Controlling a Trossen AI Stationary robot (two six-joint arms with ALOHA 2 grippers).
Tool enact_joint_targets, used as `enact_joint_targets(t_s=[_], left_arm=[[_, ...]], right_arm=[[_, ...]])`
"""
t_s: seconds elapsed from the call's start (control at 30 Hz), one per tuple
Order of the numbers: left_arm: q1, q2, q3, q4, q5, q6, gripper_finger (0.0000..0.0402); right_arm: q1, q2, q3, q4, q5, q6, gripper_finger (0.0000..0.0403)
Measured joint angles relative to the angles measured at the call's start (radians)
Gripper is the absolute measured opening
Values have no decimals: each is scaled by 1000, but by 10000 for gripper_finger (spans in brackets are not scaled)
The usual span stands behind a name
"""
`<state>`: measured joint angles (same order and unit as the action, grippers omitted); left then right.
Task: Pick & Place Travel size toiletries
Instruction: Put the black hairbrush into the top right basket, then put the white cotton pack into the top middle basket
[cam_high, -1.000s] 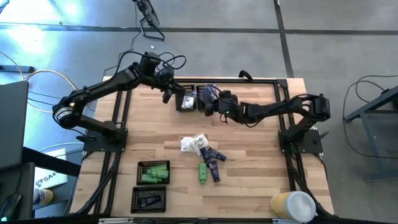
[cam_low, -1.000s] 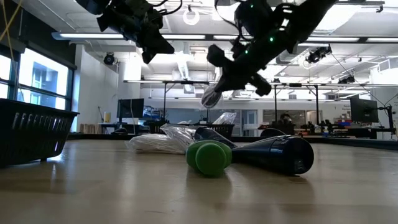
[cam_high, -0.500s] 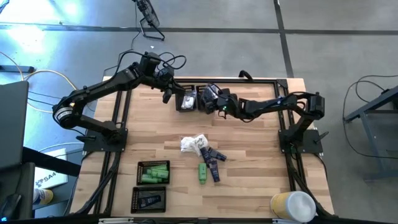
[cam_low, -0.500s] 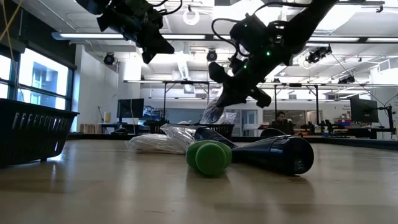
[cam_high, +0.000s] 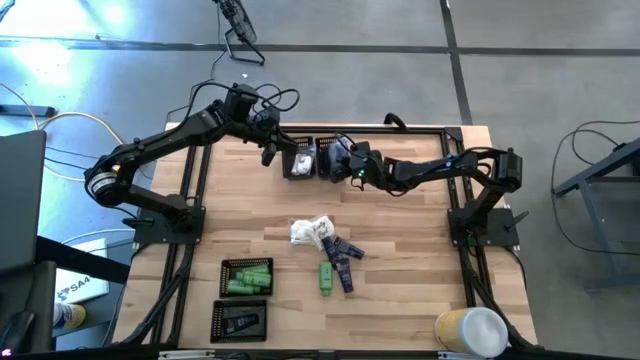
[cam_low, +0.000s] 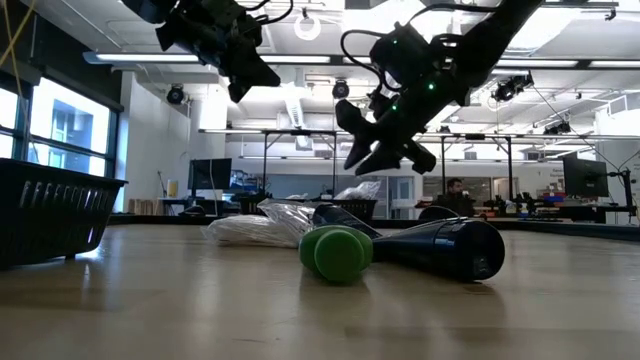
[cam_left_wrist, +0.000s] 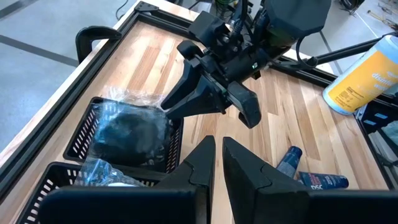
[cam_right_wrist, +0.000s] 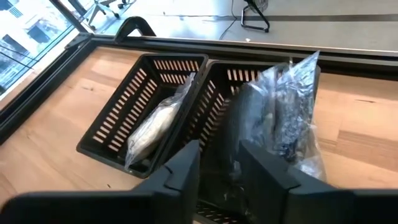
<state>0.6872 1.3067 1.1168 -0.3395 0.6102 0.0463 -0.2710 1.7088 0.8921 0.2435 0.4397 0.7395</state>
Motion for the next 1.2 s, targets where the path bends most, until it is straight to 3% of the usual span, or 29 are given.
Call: enact_joint_targets(t_s=[0.27, 0.77, 1.2], left_arm=[[0, 0, 0, -4, 0, 0, 28], [0, 0, 0, -4, -2, 0, 28], [0, 0, 0, -3, -2, 1, 28]], right_arm=[[1, -40, 0, 24, -37, -11, 147], [58, -233, 0, 23, -162, -142, 103], [101, -249, 0, 22, -163, -142, 97]])
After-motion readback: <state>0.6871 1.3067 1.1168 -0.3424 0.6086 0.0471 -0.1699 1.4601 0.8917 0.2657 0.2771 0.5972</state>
